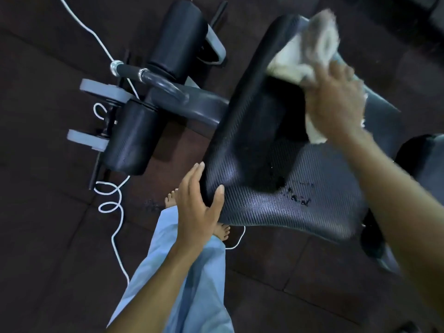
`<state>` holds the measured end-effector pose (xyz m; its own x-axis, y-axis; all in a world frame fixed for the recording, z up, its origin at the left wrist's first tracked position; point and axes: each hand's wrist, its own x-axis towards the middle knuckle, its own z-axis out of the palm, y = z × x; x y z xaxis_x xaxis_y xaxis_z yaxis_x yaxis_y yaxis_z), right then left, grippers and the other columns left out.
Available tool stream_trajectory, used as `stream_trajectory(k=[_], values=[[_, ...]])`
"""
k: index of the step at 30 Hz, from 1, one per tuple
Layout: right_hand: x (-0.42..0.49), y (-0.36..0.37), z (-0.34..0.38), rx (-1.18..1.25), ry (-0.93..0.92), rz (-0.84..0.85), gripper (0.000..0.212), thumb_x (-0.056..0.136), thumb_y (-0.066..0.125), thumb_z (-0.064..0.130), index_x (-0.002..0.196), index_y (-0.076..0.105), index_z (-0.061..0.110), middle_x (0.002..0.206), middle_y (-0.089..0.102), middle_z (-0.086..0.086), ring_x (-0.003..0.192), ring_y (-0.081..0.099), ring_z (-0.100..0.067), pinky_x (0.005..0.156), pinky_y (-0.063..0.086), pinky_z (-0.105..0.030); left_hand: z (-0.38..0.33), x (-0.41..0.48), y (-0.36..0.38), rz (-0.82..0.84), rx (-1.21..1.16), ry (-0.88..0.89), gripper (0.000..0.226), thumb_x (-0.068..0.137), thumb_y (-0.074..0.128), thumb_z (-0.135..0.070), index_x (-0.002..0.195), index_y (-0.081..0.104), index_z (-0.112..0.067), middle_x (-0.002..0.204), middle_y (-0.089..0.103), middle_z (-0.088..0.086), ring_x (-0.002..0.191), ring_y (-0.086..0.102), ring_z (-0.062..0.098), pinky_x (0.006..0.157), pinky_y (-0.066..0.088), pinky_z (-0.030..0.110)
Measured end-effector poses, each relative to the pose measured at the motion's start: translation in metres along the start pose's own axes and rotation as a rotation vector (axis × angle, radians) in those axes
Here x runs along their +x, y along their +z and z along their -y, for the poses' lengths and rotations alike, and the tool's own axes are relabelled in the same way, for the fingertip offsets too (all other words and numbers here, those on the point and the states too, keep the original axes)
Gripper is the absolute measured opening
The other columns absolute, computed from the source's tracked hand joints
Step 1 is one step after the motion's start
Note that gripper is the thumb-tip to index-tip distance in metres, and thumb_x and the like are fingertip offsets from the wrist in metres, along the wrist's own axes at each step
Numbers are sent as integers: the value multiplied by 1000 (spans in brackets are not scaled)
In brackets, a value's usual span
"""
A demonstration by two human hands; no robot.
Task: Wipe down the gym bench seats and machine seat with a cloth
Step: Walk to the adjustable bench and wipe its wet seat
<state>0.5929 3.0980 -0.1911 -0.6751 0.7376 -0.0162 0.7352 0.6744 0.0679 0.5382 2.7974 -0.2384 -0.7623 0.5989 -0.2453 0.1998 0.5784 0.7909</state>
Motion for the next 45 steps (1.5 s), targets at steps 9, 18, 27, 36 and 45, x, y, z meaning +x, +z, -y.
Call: stream_trajectory(k=[9, 18, 27, 36, 45], values=[[-45, 0, 100, -31, -295, -13, 31, 88, 55, 28, 117, 61, 21, 133, 54, -11, 106, 55, -33, 80, 28, -43, 4, -6, 5, -51, -38, -24, 47, 98, 29, -24, 137, 45, -4, 141, 48, 6, 133, 41, 12, 111, 28, 22], [-54, -11, 52, 22, 3, 84, 47, 94, 38, 44, 135, 48, 22, 129, 51, -19, 109, 49, -39, 83, 39, -48, 18, -18, -13, 63, -85, -89, 52, 99, 26, -35, 143, 39, -11, 141, 45, -1, 129, 37, -3, 112, 31, 23], [-129, -10, 118, 6, -368, 46, 43, 82, 56, 25, 125, 59, 20, 127, 56, -16, 95, 53, -35, 73, 34, -43, 23, -28, -17, 91, -151, -219, 55, 98, 24, -45, 145, 36, -20, 141, 38, -16, 130, 33, -7, 113, 31, 30], [-138, -1, 34, 91, 279, 57, 43, 95, 41, 34, 132, 50, 15, 114, 51, -25, 98, 49, -43, 77, 40, -50, 24, -28, -25, 157, -121, -280, 44, 104, 26, -26, 145, 37, -17, 148, 41, -4, 131, 29, -6, 103, 12, -1], [-222, 8, 79, 41, -127, -67, 47, 87, 60, 27, 133, 55, 21, 116, 58, -18, 94, 47, -33, 75, 37, -43, 15, -19, -25, 197, -33, -199, 61, 95, 27, -41, 145, 36, -7, 146, 43, 8, 137, 37, 18, 116, 26, 36]])
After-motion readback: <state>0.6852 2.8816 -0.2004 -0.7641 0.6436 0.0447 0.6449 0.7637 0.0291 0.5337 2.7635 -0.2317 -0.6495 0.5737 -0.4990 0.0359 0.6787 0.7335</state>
